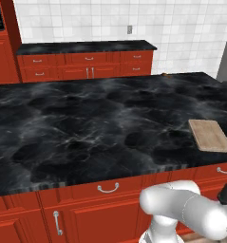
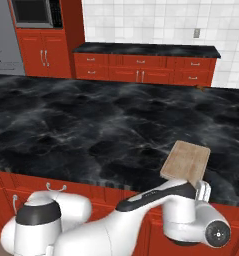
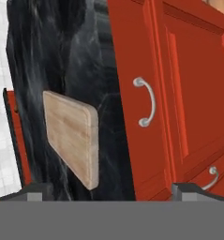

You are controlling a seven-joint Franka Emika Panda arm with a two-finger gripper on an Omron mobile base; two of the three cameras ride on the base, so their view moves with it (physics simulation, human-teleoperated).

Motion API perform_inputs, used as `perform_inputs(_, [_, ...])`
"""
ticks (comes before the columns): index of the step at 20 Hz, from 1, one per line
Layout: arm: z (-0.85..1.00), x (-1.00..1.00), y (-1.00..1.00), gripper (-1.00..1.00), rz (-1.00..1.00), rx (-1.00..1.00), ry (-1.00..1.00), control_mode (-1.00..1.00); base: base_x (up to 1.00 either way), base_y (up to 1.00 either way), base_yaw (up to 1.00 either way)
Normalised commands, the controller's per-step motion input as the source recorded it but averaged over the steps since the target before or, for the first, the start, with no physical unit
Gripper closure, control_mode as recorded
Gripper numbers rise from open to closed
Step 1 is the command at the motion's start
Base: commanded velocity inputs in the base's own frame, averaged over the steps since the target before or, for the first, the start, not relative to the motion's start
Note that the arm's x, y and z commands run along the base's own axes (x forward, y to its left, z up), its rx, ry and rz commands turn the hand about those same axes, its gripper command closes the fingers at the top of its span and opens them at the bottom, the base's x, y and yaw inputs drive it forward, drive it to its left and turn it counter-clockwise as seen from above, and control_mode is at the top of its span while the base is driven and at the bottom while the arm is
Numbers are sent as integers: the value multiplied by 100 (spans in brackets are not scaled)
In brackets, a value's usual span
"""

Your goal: Open the drawer on the right and place the cutting tools on the cutting board.

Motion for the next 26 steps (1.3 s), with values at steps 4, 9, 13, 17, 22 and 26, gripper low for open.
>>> perform_inputs(4, [-97,0,0,-100,0,13,-15,-100,0,0,0])
perform_inputs(9, [-86,1,2,-100,0,14,-9,-100,0,0,0])
perform_inputs(13, [-38,14,-5,-100,2,7,-8,-100,0,0,0])
perform_inputs(17, [-20,16,-21,-100,1,17,-24,-100,0,0,0])
perform_inputs(22, [-14,20,-16,-100,-4,4,-15,-100,0,0,0])
perform_inputs(26, [-1,32,-16,-100,-7,0,-12,-100,0,0,0])
